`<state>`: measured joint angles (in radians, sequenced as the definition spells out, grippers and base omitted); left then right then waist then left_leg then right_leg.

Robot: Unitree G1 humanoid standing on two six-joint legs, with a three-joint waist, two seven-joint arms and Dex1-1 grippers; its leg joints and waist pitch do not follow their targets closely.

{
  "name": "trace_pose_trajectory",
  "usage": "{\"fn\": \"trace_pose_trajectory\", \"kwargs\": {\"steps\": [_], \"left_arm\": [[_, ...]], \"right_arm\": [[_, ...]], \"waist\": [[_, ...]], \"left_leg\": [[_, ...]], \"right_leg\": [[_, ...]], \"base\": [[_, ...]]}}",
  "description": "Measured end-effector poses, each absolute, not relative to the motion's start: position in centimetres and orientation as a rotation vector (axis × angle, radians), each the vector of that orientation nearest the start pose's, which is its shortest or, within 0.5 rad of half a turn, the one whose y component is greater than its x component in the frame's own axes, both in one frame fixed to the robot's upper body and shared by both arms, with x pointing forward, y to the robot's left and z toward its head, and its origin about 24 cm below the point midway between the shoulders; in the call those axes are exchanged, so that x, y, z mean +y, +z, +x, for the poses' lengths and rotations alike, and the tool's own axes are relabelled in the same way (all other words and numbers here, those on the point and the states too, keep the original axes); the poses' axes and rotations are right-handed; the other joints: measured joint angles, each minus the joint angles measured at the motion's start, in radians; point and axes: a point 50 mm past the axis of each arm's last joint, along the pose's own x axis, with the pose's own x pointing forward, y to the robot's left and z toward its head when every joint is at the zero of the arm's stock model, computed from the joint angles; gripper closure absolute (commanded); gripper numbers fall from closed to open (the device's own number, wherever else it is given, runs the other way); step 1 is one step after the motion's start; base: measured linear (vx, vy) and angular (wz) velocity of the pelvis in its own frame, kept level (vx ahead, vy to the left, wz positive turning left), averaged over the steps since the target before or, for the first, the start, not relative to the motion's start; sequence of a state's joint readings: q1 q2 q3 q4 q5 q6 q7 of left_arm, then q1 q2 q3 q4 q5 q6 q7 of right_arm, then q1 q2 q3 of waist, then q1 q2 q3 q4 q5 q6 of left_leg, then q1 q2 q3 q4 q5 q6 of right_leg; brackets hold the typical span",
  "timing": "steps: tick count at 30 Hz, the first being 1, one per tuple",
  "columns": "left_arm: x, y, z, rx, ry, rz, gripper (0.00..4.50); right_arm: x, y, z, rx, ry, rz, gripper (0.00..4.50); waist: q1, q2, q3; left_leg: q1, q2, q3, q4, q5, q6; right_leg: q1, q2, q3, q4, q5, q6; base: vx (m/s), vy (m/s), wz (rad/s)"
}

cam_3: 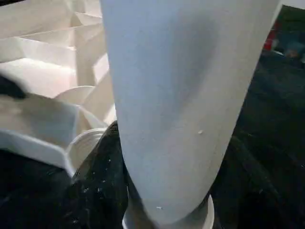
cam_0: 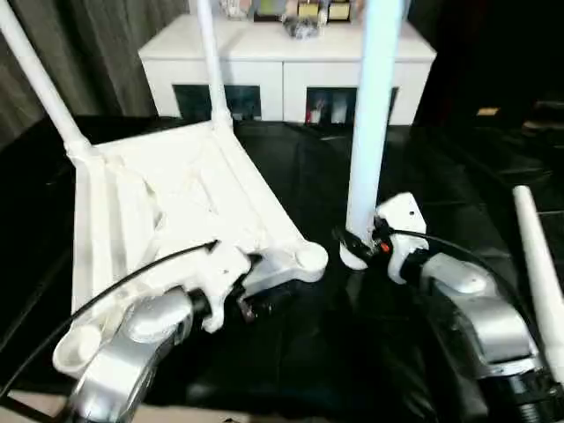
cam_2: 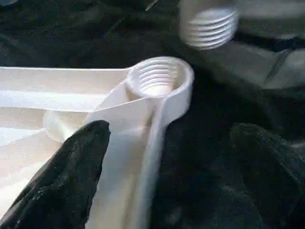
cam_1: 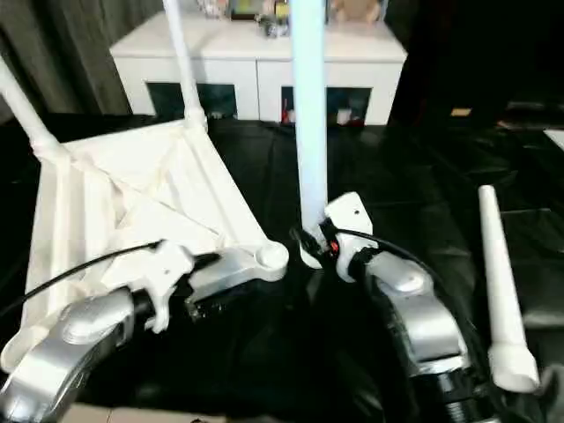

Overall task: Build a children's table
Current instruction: Pick table leg, then insert table leg to table base

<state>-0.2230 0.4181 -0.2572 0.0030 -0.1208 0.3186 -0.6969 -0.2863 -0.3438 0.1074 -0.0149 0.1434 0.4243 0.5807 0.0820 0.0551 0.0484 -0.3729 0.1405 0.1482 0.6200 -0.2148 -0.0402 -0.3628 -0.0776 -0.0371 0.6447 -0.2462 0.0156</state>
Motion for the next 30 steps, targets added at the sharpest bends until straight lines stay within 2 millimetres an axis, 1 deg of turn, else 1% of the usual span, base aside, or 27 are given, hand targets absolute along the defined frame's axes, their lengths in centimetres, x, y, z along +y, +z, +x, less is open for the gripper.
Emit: {"fn": "trace_pose_trajectory", "kwargs": {"steps": [1,3,6,8,9,10,11,13,15,16,18,21,23,24,25,27,30], "left_arm": [[13.6,5.6,27.6,0.294,-0.912,0.303,0.38],[13.6,5.6,28.1,0.302,-0.918,0.310,0.43],[13.5,5.3,28.6,0.366,-0.955,0.293,0.82],[13.6,5.0,28.4,0.422,-0.982,0.254,0.82],[13.6,4.9,28.3,0.443,-0.993,0.235,1.10],[13.6,4.8,28.2,0.474,-1.006,0.223,1.24],[13.7,4.7,28.1,0.495,-1.012,0.219,1.24],[13.8,4.8,28.2,0.522,-1.005,0.215,1.37],[13.8,5.1,28.4,0.522,-0.989,0.222,1.68],[13.8,5.2,28.5,0.520,-0.983,0.227,1.68],[13.8,5.3,28.5,0.521,-0.982,0.232,1.76],[14.2,5.3,28.5,0.540,-0.970,0.248,2.11],[14.5,5.3,28.5,0.550,-0.963,0.259,2.14],[14.6,5.4,28.5,0.551,-0.963,0.265,2.33],[14.6,5.5,28.5,0.550,-0.965,0.276,2.33],[14.8,5.6,28.4,0.556,-0.968,0.292,2.54],[15.0,5.8,28.3,0.564,-0.966,0.305,2.58]], "right_arm": [[-15.0,8.1,29.1,0.220,0.704,-0.195,2.61],[-15.0,8.1,29.1,0.224,0.724,-0.194,2.61],[-15.2,7.9,29.0,0.232,0.742,-0.198,2.61],[-15.3,7.8,29.0,0.240,0.751,-0.196,2.61],[-15.3,7.8,29.0,0.242,0.754,-0.198,2.61],[-15.4,7.8,29.0,0.240,0.754,-0.200,2.61],[-15.5,7.8,29.0,0.240,0.754,-0.204,2.61],[-15.7,7.9,29.0,0.242,0.751,-0.214,2.61],[-15.9,7.9,29.1,0.241,0.746,-0.214,2.61],[-15.9,7.9,29.1,0.241,0.747,-0.212,2.61],[-15.9,7.9,29.1,0.242,0.748,-0.212,2.61],[-15.8,8.0,29.2,0.231,0.753,-0.214,2.61],[-15.7,8.3,29.4,0.222,0.762,-0.217,2.61],[-15.6,8.5,29.4,0.217,0.766,-0.218,2.61],[-15.5,8.6,29.5,0.212,0.768,-0.215,2.61],[-15.3,8.6,29.5,0.206,0.773,-0.201,2.61],[-15.0,8.6,29.5,0.198,0.784,-0.172,2.61]], "waist": [[0.001,0.000,0.000],[0.000,-0.001,0.000],[-0.008,0.002,0.001],[-0.016,0.005,0.000],[-0.019,0.007,0.000],[-0.022,0.007,-0.001],[-0.024,0.007,-0.001],[-0.024,0.009,-0.002],[-0.023,0.009,-0.002],[-0.023,0.009,-0.002],[-0.022,0.009,-0.002],[-0.023,0.009,-0.002],[-0.023,0.009,-0.002],[-0.023,0.009,-0.002],[-0.023,0.009,-0.002],[-0.023,0.010,-0.002],[-0.022,0.010,-0.001]], "left_leg": [[-0.001,0.000,0.000,0.000,0.007,-0.003],[0.000,0.001,0.001,0.000,0.011,0.001],[0.000,0.002,0.002,0.000,0.011,0.000],[-0.001,0.002,0.002,0.000,0.012,0.001],[-0.001,0.003,0.002,0.000,0.012,0.001],[-0.002,0.004,0.003,0.000,0.012,0.001],[-0.003,0.005,0.003,0.000,0.012,0.001],[-0.008,0.006,0.003,0.000,0.014,0.004],[-0.015,0.006,0.004,0.000,0.019,0.010],[-0.018,0.006,0.004,0.000,0.022,0.014],[-0.018,0.006,0.005,0.000,0.021,0.015],[-0.018,0.006,0.006,0.000,0.020,0.013],[-0.018,0.006,0.006,0.000,0.019,0.011],[-0.018,0.006,0.006,0.000,0.019,0.011],[-0.017,0.006,0.007,0.000,0.019,0.011],[-0.016,0.006,0.007,0.000,0.019,0.011],[-0.016,0.006,0.007,0.000,0.019,0.011]], "right_leg": [[-0.002,0.000,-0.001,-0.001,0.007,0.002],[-0.002,0.000,0.000,0.000,0.014,0.002],[-0.003,0.000,-0.001,0.000,0.016,-0.002],[-0.004,0.000,-0.001,0.001,0.018,-0.005],[-0.004,0.000,-0.002,0.000,0.018,-0.004],[-0.005,0.001,-0.003,0.000,0.017,-0.003],[-0.006,0.001,-0.003,0.000,0.016,-0.003],[-0.011,0.002,-0.003,0.000,0.014,-0.004],[-0.017,0.002,-0.004,0.000,0.014,-0.004],[-0.019,0.002,-0.004,-0.001,0.014,-0.004],[-0.019,0.001,-0.003,-0.003,0.014,-0.004],[-0.019,0.001,-0.003,-0.003,0.014,-0.004],[-0.018,0.001,-0.003,-0.003,0.014,-0.004],[-0.018,0.001,-0.003,-0.002,0.014,-0.004],[-0.018,0.001,-0.003,-0.002,0.014,-0.005],[-0.017,0.001,-0.003,-0.002,0.014,-0.005],[-0.017,0.001,-0.003,-0.001,0.014,-0.005]], "base": [[0.000,0.000,0.00],[0.000,0.000,0.00],[0.000,0.000,0.00],[0.000,0.000,0.00],[0.000,0.000,0.00],[0.000,0.000,0.00],[0.000,0.000,0.00],[0.000,0.000,0.00],[0.000,0.000,0.00],[0.000,0.000,0.00],[0.000,0.000,0.00],[0.000,0.000,0.00],[0.000,0.000,0.00],[0.000,0.000,0.00],[0.000,0.000,0.00],[0.000,0.000,0.00],[0.000,0.000,0.00]]}}
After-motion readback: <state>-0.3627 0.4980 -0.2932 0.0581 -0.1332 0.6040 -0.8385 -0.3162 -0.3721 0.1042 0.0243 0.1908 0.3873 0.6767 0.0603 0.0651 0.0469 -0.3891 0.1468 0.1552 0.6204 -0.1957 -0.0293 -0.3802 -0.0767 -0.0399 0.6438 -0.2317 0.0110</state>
